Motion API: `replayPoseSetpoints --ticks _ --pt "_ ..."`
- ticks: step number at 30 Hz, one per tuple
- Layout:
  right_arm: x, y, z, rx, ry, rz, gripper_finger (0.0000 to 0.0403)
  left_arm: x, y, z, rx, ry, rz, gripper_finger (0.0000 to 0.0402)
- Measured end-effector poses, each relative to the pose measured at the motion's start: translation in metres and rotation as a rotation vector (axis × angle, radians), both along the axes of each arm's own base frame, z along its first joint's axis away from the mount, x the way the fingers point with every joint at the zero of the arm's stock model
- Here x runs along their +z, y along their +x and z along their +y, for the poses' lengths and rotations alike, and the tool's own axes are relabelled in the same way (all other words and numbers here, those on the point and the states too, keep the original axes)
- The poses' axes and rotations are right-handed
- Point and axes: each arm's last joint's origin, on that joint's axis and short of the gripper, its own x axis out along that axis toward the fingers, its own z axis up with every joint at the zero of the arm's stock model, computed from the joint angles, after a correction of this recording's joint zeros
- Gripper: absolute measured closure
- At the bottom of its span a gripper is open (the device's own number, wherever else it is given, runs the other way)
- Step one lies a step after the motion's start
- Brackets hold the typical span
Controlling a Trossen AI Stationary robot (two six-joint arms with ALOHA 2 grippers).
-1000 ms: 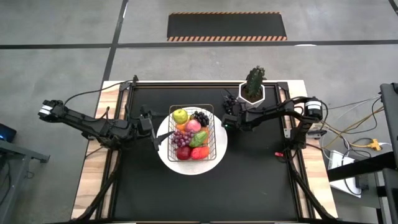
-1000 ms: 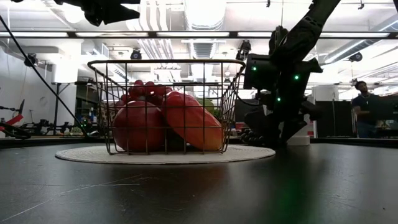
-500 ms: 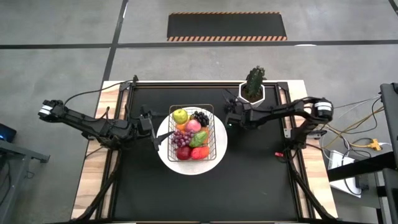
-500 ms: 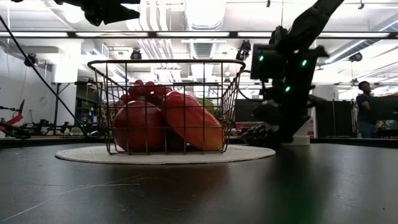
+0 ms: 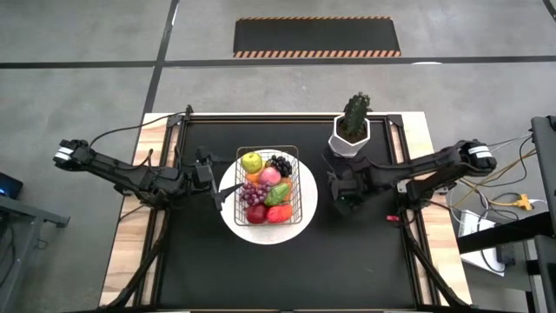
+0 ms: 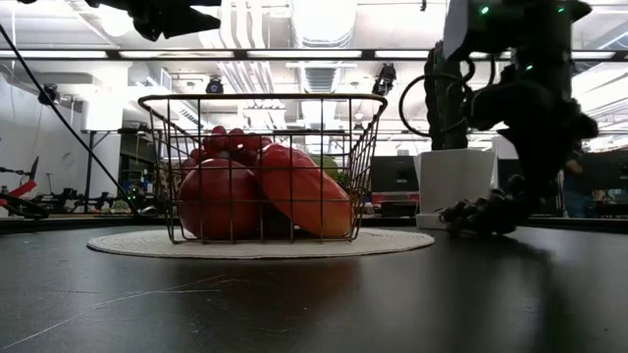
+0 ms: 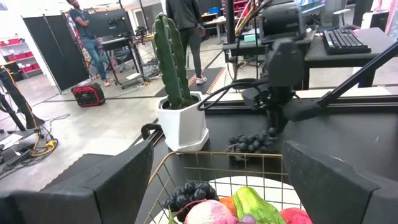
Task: Build produce basket
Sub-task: Put the black grapes into the wire basket
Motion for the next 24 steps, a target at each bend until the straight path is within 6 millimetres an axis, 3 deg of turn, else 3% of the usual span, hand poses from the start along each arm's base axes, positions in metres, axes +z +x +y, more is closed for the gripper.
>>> replayPoseSetpoints --ticks 4,10,19,24 --pt "0.001 -0.002 0.011 0.005 0.005 0.005 0.0284 0.000 0.000 0.000 0.000 -0.002 -0.001 0.0063" --pt "0.000 -0.002 0.007 -0.022 -0.045 0.004 0.0189 0.000 0.000 0.000 0.000 -0.004 -0.002 0.0063" --pt "-0.002 0.008 -0.009 -0.067 -0.150 -0.064 0.0093 0.000 0.000 0.000 0.000 -0.004 -0.002 0.0063" --pt "-0.017 0.017 -0.014 -0.070 -0.209 -0.025 0.0060 0.000 0.000 0.000 0.000 -0.004 -0.002 0.0063"
